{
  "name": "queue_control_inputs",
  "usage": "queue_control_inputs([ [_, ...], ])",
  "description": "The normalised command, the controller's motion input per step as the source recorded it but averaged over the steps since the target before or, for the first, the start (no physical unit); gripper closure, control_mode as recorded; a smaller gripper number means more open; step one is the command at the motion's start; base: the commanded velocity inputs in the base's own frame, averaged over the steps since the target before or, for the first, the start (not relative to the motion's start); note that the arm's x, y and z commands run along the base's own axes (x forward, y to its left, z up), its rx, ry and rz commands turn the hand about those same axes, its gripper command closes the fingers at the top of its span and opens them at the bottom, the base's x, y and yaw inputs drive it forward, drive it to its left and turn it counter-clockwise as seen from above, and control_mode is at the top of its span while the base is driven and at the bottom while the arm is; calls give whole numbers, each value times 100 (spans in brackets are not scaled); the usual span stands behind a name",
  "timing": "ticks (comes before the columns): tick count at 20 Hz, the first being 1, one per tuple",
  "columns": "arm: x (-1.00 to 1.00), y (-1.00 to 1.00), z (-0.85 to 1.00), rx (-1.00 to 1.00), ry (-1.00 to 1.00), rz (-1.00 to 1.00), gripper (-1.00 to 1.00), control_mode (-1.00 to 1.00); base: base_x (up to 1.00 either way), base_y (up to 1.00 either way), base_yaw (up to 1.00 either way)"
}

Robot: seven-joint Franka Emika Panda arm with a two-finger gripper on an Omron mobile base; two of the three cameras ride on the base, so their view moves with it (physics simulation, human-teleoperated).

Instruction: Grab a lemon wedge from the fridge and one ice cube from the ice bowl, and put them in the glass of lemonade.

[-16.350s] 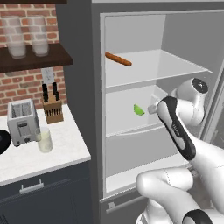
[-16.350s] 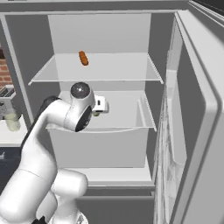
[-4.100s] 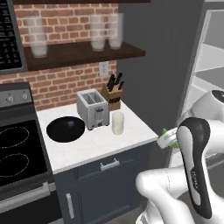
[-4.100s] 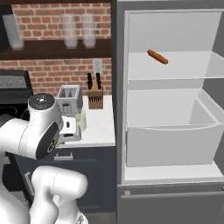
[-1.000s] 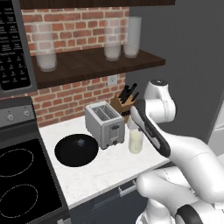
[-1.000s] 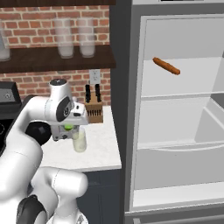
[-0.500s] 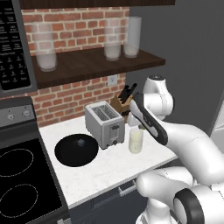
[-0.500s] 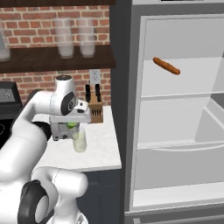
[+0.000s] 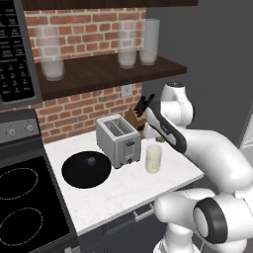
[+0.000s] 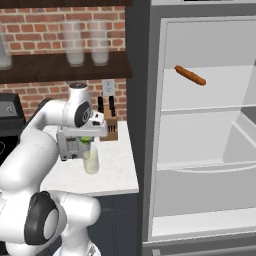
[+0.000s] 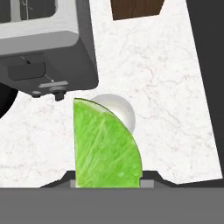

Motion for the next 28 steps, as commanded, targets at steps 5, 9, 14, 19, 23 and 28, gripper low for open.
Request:
queue_control_inputs([
  [5, 13, 0, -1, 0, 0, 0, 100, -100, 0, 0, 0],
  [9, 0, 0, -31, 0, 0, 0, 100, -100, 0, 0, 0],
  [14, 0, 0, -27, 0, 0, 0, 100, -100, 0, 0, 0],
  [19, 5, 0, -5, 0, 0, 0, 100, -100, 0, 0, 0],
  [23, 18, 0, 0, 0, 0, 0, 100, -100, 0, 0, 0],
  [28, 3, 0, -1, 0, 0, 0, 100, -100, 0, 0, 0],
])
